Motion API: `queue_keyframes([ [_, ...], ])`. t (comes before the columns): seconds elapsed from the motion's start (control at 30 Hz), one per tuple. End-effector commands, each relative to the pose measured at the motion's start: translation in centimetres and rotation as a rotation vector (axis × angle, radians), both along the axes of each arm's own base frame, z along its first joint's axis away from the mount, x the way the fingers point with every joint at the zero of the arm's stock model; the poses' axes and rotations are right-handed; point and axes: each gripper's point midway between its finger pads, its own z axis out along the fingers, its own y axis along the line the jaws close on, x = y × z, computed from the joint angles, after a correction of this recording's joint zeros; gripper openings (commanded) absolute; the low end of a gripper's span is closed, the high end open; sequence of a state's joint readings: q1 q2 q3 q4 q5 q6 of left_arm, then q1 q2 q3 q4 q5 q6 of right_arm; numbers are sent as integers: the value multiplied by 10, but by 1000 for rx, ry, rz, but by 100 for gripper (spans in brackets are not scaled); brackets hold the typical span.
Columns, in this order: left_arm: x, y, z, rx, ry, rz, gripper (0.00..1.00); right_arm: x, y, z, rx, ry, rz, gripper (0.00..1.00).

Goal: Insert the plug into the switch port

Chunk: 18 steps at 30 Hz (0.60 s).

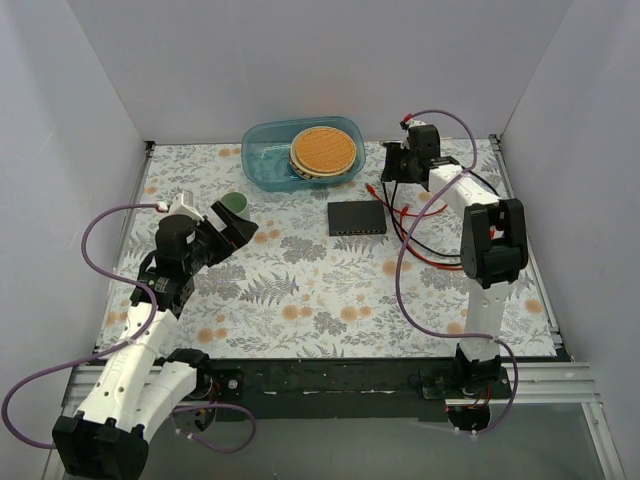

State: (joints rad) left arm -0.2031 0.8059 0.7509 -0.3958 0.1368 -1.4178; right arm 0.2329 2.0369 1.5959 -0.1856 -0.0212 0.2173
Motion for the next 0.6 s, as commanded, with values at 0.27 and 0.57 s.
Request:
queue_keyframes([
  [0.27,17,1,-39,86,75,-21,98,44,28,-25,-77,16,36,46],
  [0.57,21,1,-52,104,93,-23,98,40,18,-59,-167,74,-11,44],
])
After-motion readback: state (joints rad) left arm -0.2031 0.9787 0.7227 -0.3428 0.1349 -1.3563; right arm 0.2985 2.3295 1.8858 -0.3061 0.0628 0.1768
